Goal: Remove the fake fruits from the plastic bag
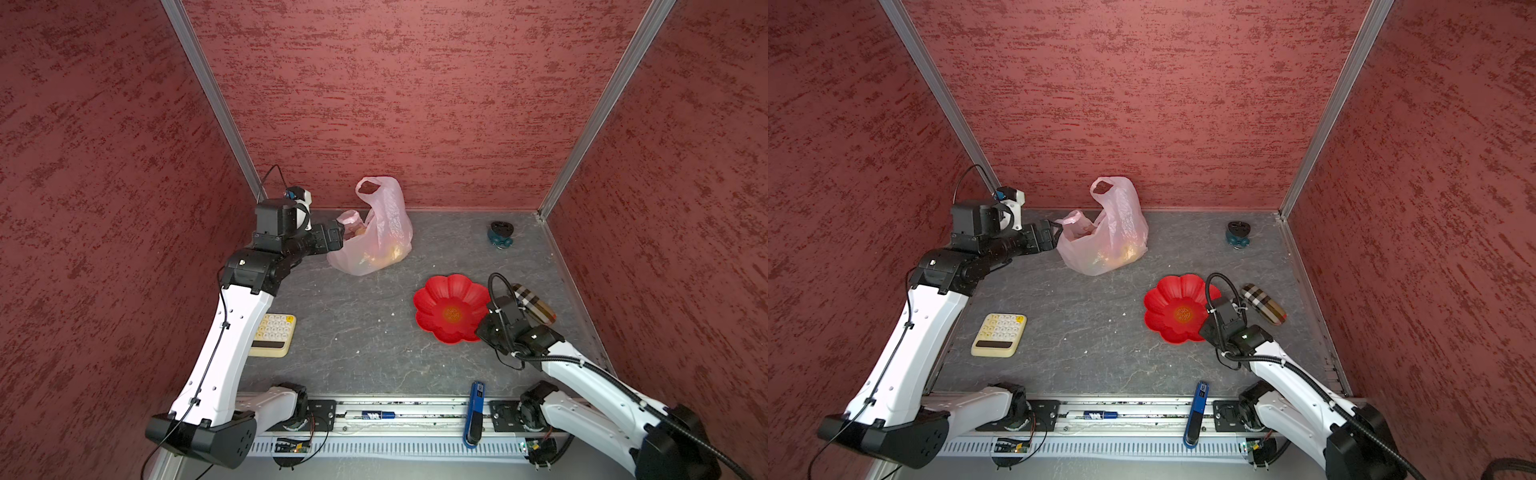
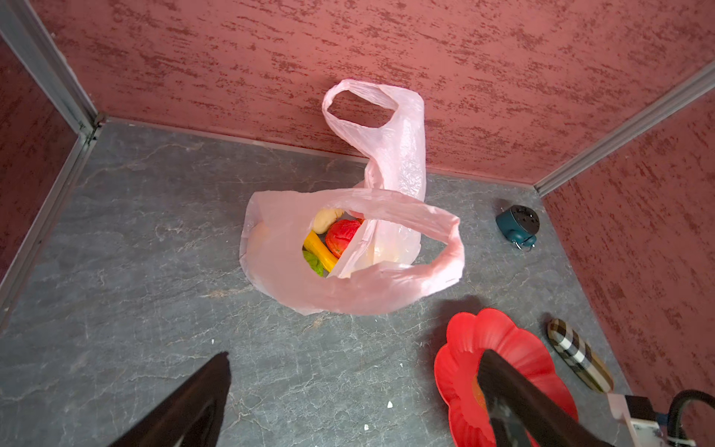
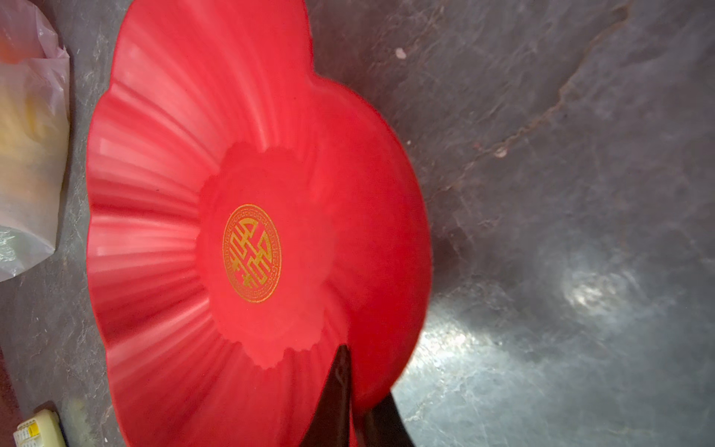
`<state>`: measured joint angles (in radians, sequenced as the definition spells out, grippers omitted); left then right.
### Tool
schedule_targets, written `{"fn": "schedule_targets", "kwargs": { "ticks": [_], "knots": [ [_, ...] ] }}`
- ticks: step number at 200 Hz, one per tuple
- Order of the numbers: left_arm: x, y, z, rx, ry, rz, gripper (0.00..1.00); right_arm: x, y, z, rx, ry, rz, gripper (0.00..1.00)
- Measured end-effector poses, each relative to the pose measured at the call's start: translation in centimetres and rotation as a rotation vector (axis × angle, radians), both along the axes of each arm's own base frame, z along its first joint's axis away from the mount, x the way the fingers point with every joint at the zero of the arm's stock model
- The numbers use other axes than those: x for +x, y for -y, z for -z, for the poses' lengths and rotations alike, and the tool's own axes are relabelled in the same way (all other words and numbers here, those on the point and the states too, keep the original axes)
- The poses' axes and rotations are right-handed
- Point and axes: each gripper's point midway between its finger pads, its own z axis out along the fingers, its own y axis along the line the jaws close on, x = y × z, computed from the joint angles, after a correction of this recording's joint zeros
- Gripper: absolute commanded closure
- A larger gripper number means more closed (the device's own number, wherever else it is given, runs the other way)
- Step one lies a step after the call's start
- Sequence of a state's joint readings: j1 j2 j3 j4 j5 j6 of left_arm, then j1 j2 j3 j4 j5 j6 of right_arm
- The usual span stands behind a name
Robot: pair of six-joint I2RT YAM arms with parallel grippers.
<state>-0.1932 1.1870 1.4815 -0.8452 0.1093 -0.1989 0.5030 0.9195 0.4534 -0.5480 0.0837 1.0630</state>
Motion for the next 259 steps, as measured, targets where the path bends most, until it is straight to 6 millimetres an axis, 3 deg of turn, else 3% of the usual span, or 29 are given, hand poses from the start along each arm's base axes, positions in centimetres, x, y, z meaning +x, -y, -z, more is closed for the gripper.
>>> {"fn": "schedule_targets", "kwargs": {
  "ticks": [26, 82, 105, 124, 148, 170, 208, 259],
  "knots": [
    [0.9, 1.0, 0.6, 0.026, 0.001, 0.052, 0.02, -0.8, 0.5, 0.9, -0.010, -0.023, 0.006, 0.82],
    [3.1, 1.8, 2.1, 0.060, 0.001, 0.086, 0.11, -1.1, 1.0, 0.7, -0.012, -0.009, 0.025, 0.56],
    [4.3, 2.1, 2.9, 0.060, -0.005, 0.086, 0.28, -1.2, 1.1, 0.6, -0.023, -0.014, 0.020, 0.51],
    [5.1, 2.3, 3.5, 0.051, -0.006, 0.081, 0.52, -0.8, 1.0, -0.2, -0.036, -0.009, 0.013, 0.46],
    [5.7, 2.2, 3.9, 0.041, 0.006, 0.073, 0.84, 0.4, 0.8, -2.1, -0.067, 0.014, -0.002, 0.41],
    [6.1, 1.6, 4.5, 0.004, 0.000, 0.043, 1.00, 2.1, 0.8, -4.3, -0.112, 0.045, -0.007, 0.38],
    [6.4, 0.2, 4.6, -0.042, 0.009, -0.015, 1.00, 4.4, 1.0, -7.9, -0.209, 0.086, -0.023, 0.33],
    [3.6, -1.1, 2.5, -0.099, 0.059, -0.059, 1.00, 6.6, 0.6, -11.8, -0.275, 0.145, -0.077, 0.31]
  ]
}}
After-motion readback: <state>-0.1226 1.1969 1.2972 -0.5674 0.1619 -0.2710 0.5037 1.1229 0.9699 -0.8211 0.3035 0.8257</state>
